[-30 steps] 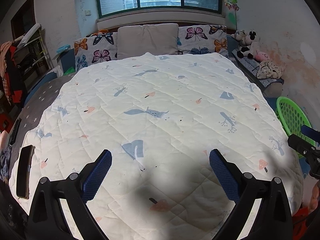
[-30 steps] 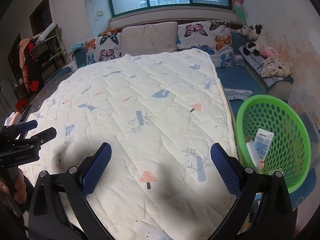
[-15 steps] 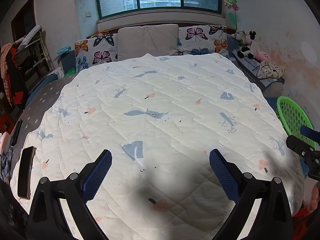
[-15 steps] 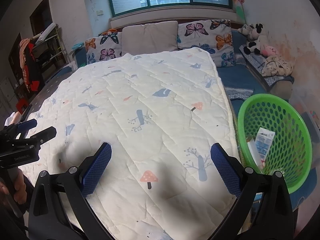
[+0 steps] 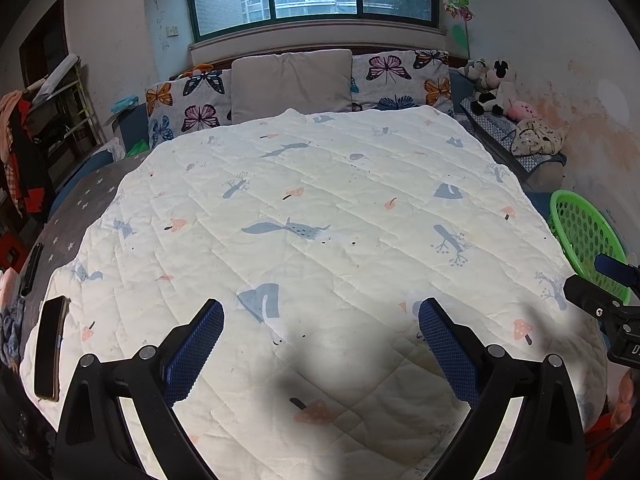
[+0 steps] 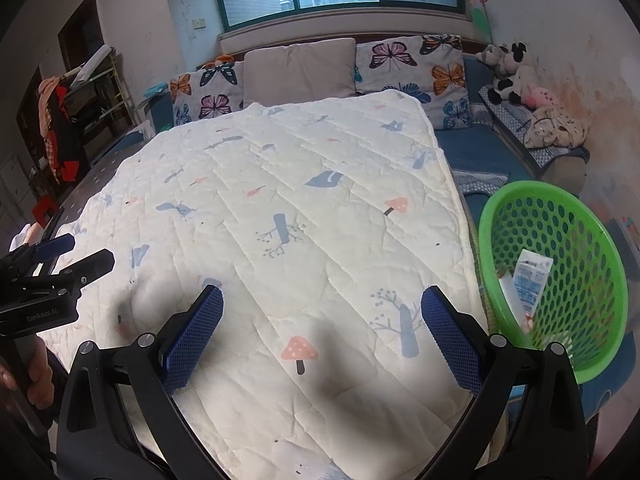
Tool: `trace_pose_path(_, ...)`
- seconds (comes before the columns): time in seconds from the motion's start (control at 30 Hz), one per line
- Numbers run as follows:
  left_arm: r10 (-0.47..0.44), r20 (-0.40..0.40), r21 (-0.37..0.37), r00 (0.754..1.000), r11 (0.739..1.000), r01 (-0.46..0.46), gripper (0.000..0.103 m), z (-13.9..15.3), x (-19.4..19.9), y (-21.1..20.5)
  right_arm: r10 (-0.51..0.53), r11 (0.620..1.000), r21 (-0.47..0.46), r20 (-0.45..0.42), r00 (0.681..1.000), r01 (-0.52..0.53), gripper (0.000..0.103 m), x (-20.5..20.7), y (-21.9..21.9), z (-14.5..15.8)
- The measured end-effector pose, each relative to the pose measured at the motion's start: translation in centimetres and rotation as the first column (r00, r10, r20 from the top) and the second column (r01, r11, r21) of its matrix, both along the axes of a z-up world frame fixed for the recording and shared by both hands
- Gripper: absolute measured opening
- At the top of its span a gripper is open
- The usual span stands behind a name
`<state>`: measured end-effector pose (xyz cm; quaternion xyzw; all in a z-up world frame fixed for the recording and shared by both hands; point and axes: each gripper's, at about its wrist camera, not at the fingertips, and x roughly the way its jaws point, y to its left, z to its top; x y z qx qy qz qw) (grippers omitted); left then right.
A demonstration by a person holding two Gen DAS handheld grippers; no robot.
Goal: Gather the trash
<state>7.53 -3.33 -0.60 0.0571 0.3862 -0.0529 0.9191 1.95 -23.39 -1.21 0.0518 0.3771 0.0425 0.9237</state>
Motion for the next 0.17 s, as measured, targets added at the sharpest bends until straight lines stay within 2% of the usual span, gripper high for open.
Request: trace_pose_path(0.17,0.005,0.003,0.000,1.000,1.000,-0.005,0.095,-0.04,0.00,0.10,-0.003,1.000,0.003,0.004,1.000,0.003,0.098,-0.07,-0.11,0.12)
